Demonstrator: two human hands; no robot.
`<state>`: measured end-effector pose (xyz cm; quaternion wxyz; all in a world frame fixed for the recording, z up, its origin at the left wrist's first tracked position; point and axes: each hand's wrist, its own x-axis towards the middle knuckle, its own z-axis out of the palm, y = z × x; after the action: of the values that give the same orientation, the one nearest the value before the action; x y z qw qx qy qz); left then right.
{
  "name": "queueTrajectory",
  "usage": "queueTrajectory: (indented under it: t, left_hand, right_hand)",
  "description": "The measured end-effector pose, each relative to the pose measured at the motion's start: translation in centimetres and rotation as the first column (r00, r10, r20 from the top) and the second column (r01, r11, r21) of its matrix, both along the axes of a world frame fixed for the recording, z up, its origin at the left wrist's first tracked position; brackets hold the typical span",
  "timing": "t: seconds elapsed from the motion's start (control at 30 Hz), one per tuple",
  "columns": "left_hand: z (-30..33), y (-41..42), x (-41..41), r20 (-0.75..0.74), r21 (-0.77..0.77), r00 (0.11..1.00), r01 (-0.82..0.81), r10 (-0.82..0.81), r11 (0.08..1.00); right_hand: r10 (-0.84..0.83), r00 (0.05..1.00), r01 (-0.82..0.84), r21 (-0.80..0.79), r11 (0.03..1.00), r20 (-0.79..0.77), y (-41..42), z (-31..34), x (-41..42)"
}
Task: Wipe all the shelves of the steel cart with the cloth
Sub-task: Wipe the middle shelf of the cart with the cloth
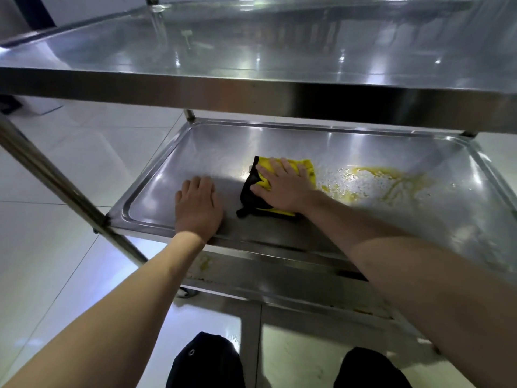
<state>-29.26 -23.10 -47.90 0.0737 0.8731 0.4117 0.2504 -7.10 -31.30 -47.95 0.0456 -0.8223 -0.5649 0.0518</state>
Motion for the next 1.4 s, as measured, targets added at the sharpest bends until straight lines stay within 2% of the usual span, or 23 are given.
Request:
queueTrajectory:
  t: [0.23, 0.47, 0.57, 0.67, 0.93, 1.1, 1.23, 1.4]
  left_hand:
    - [0.1, -0.3, -0.1, -0.024, -0.01, 0.999, 0.022, -0.023, 1.0]
    - [0.0, -0.1, 0.1, 0.037, 0.016, 0.999, 0.014, -0.014, 1.0]
    - [0.1, -0.2, 0.0, 0.021, 0.013, 1.0, -0.003, 0.003, 1.0]
    - [0.3, -0.4, 0.0, 0.012, -0.011, 1.0, 0.008, -0.007, 1.0]
    - [0.4, -0.4, 0.2, -0.098, -0.019, 0.994, 0.037, -0.038, 0.999]
    - [0.3, -0.4, 0.1, -0.115, 0.0, 0.992, 0.047, -0.047, 0.999]
    - [-0.1, -0.1, 0.1, -0.121, 0.003, 0.991, 0.051, -0.05, 0.999]
    - [-0.6, 0.2, 0.1, -0.112, 0.03, 0.993, 0.048, -0.044, 0.998]
  right_hand:
    - [0.008, 1.0, -0.007, -0.021, 1.0, 0.011, 0.5, 0.0, 1.3]
    - [0.002, 0.999, -0.001, -0.016, 1.0, 0.041, -0.2, 0.1, 0.5]
    - [0.012, 0.998, -0.01, -0.037, 0.999, 0.062, -1.8, 0.3, -1.5]
    - [0.022, 1.0, -0.021, -0.097, 0.995, 0.015, -4.2, 0.6, -3.7]
    - [0.034, 0.999, -0.034, -0.019, 0.999, 0.004, -7.1, 0.1, -5.7]
    - [0.018, 1.0, -0.017, -0.045, 0.999, 0.008, -5.3, 0.2, -3.7]
    - [-0.032, 0.999, 0.031, 0.023, 0.999, 0.041, -2.7, 0.1, 0.1]
    - [-0.127, 0.992, 0.127, -0.031, 0.991, 0.001, -0.1, 0.0, 3.9]
